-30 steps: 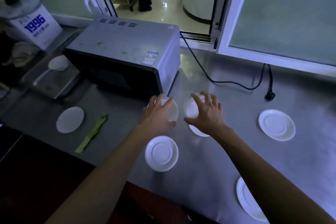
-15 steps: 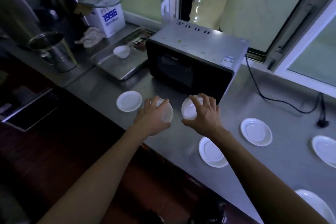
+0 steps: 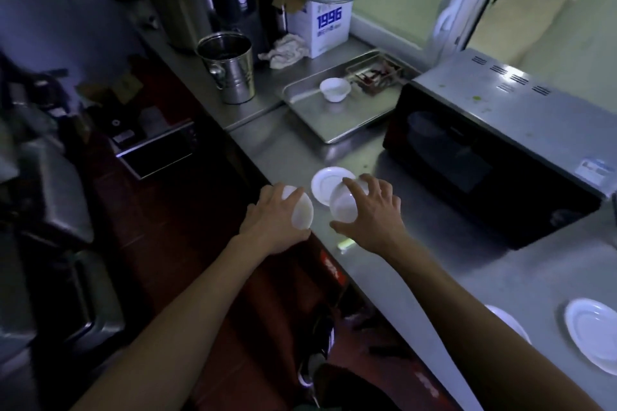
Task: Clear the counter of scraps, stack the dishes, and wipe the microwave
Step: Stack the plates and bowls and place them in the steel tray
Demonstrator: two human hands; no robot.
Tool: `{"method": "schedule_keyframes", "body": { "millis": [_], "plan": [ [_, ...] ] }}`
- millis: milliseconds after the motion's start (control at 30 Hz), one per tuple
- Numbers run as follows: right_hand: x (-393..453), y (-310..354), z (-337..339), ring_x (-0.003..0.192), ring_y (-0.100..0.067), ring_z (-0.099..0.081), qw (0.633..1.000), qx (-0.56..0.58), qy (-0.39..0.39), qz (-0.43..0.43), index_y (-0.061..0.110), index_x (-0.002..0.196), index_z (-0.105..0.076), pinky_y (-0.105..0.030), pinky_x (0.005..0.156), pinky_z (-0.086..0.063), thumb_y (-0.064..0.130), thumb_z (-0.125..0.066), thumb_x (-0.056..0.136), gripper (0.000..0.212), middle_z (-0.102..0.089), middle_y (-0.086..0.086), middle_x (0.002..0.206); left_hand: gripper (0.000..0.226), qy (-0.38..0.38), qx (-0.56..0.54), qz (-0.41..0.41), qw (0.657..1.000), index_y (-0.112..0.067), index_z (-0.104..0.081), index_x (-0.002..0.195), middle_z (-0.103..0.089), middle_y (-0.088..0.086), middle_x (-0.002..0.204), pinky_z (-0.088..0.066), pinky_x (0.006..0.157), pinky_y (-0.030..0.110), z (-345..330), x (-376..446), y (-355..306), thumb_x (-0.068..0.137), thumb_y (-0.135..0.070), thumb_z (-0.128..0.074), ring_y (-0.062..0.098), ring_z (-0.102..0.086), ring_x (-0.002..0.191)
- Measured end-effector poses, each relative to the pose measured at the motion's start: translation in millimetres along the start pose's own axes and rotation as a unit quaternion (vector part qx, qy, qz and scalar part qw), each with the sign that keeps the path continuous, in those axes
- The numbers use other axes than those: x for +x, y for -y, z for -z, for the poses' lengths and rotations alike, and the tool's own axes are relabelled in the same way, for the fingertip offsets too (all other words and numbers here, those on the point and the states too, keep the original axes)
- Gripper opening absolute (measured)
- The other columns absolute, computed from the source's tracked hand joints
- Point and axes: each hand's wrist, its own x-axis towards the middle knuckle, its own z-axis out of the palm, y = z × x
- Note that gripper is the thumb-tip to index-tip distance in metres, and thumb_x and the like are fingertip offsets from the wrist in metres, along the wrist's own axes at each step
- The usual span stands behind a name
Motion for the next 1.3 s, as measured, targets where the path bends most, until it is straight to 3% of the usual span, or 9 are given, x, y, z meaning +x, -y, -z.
{"method": "schedule_keyframes", "body": {
  "millis": [300, 767, 1100, 1300],
  "plan": [
    [118, 47, -49, 0.137, -0.034, -0.025, 0.997, 0.033, 0.052, 0.052, 0.036, 0.148, -0.03, -0.055, 0.106, -0.032, 0.067, -0.073, 0.068, 0.095, -0.029, -0.004, 0.154, 0.092, 0.022, 0.02, 0.058, 0.998, -0.038, -0.023, 0.149, -0.018, -0.005, 0.149, -0.041, 0.099, 0.054, 23, 65, 81, 0.07, -0.063, -0.064, 0.026, -0.02, 0.136],
    [230, 85, -66, 0.133, -0.034, -0.034, 0.994, 0.031, 0.047, 0.097, 0.034, 0.144, -0.04, -0.049, 0.104, -0.033, 0.067, -0.076, 0.063, 0.095, -0.038, -0.002, 0.149, 0.091, 0.001, 0.0, 0.117, 0.993, -0.038, -0.026, 0.147, -0.021, -0.007, 0.146, -0.041, 0.095, 0.053, 51, 139, 146, 0.067, -0.065, -0.061, 0.025, -0.023, 0.133],
    [292, 103, -80, 0.136, -0.032, -0.028, 0.996, 0.014, 0.067, 0.057, 0.035, 0.146, -0.033, -0.051, 0.107, -0.034, 0.067, -0.074, 0.068, 0.094, -0.031, -0.002, 0.151, 0.089, 0.025, -0.016, 0.078, 0.997, -0.039, -0.026, 0.145, -0.023, -0.004, 0.148, -0.041, 0.098, 0.054, 57, 215, 194, 0.068, -0.063, -0.063, 0.027, -0.024, 0.133],
    [349, 127, -76, 0.135, -0.034, -0.03, 0.999, -0.007, 0.044, 0.008, 0.03, 0.146, -0.035, -0.052, 0.105, -0.037, 0.065, -0.077, 0.067, 0.096, -0.033, -0.005, 0.152, 0.093, 0.05, -0.014, 0.013, 0.999, -0.036, -0.021, 0.15, -0.011, -0.001, 0.156, -0.032, 0.107, 0.053, 80, 286, 227, 0.071, -0.058, -0.066, 0.028, -0.012, 0.143]
  ]
}}
